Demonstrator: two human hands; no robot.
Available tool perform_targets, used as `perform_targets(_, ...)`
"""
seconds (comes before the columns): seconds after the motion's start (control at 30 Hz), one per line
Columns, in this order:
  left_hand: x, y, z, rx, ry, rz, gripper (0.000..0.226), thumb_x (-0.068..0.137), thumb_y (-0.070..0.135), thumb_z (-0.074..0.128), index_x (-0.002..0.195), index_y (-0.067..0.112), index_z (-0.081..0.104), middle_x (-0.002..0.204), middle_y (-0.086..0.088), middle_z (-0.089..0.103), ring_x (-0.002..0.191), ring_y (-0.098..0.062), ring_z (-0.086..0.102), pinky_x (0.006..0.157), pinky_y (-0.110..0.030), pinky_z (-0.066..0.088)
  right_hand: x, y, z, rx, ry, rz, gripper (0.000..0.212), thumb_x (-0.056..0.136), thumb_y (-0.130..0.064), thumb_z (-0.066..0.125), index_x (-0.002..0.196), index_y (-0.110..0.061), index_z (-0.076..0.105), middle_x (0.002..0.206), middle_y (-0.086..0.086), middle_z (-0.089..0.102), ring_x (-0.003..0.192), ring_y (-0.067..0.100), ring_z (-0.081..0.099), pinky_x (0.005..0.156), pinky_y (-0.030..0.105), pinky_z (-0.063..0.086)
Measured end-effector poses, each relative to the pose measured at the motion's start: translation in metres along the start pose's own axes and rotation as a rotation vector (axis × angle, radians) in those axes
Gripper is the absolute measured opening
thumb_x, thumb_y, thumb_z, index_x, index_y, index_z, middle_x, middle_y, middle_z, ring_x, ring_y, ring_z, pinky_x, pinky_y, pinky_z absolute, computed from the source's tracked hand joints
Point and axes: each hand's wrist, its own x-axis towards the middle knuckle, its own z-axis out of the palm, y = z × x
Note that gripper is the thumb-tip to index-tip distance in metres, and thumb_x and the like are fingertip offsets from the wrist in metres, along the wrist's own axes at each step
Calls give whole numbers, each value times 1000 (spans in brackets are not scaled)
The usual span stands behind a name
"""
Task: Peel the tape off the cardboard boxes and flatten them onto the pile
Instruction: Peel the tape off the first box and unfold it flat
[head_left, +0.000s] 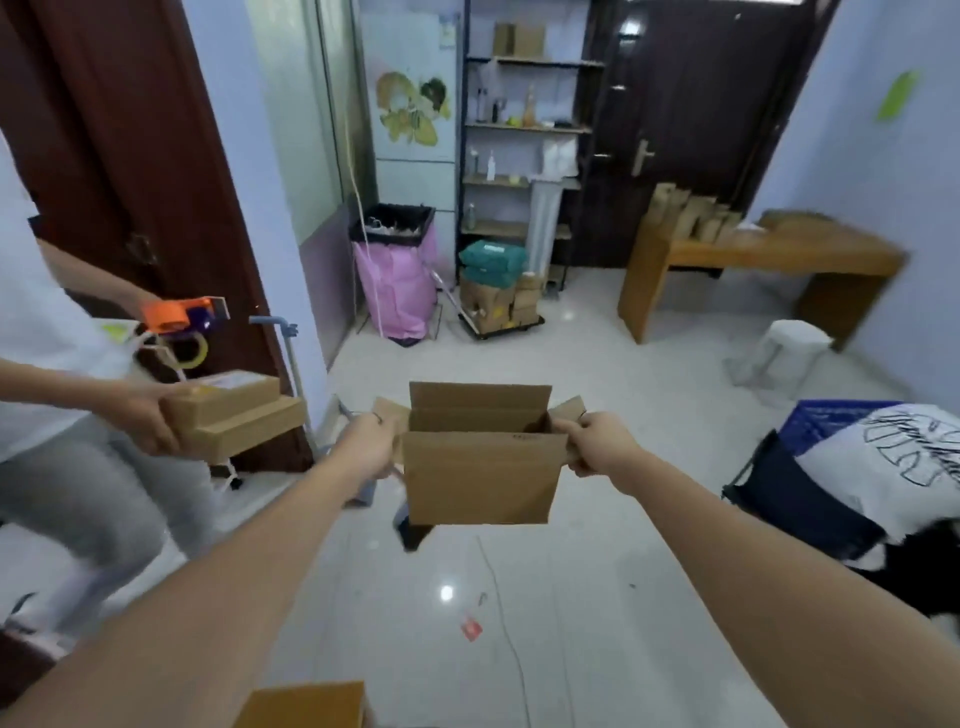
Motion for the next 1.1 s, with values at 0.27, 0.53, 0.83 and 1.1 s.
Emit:
perform_targets(0.27, 57, 199, 96, -127, -65, 213, 25, 106, 30, 55, 92, 10, 58, 84, -12, 57, 67, -23, 51, 55, -31, 47, 59, -16, -196, 93, 172, -30, 28, 103, -32, 57, 97, -4, 57, 82, 13, 64, 53, 18, 60, 55, 29, 57)
perform_targets(0.53, 112, 353, 173, -81, -100, 396, 35, 106, 28, 54, 77, 9, 55, 68, -10, 53, 56, -22, 51, 47, -28, 42, 133, -31, -332, 77, 312, -61, 34, 104, -32, 56, 106, 1, 63, 84, 15, 69, 57, 19, 62, 56, 29, 56)
perform_targets(0.83, 248, 482, 262, 248, -73, 548, 34, 108, 32, 49, 91, 8, 65, 73, -6, 60, 60, -18, 55, 56, -31, 40, 283, -49, -416, 67, 429, 0, 22, 106, -28, 53, 106, -9, 63, 98, 13, 72, 82, 25, 75, 69, 36, 64)
perform_targets(1.1, 392, 597, 350, 167, -173, 545, 20, 105, 20, 52, 94, 8, 63, 92, -16, 71, 83, -31, 72, 77, -41, 63, 433, -75, -496, 37, 524, 65, 20, 103, -26, 58, 98, -7, 62, 90, 14, 70, 63, 26, 75, 62, 38, 64)
